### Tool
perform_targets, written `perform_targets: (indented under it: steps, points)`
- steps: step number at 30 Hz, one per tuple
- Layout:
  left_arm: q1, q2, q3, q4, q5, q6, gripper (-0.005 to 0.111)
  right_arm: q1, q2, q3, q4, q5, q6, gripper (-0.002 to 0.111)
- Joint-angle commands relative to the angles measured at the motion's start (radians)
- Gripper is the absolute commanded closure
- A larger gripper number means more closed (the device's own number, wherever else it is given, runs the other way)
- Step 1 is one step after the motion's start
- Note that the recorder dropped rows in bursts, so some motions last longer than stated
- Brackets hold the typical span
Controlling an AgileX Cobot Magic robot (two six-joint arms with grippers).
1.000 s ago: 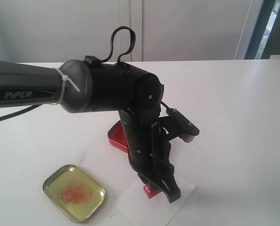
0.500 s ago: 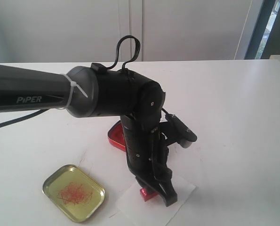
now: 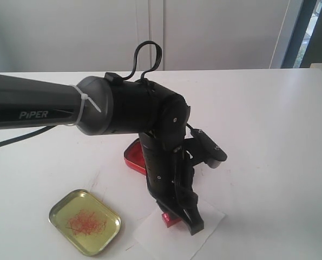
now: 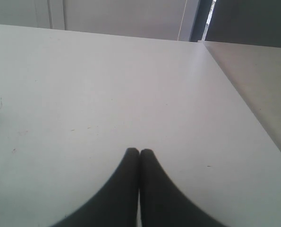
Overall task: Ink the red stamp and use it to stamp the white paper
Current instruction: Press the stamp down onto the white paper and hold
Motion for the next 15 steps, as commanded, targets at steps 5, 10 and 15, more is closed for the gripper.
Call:
perform_targets:
  steps: [5,10,15]
  points:
    - [0.001,-0.005,0.006,0.015,0.012,-0.011,0.107,0.003,-0.006,0.003,-0.008,-0.006,-0.002,0.108]
    - [0.001,-0.003,0.006,0.015,0.012,-0.010,0.107,0.003,-0.006,0.003,-0.008,-0.006,-0.002,0.108]
    - [0.001,0.020,0.006,0.015,0.012,-0.010,0.107,0.003,-0.006,0.003,-0.008,-0.006,-0.002,0.108]
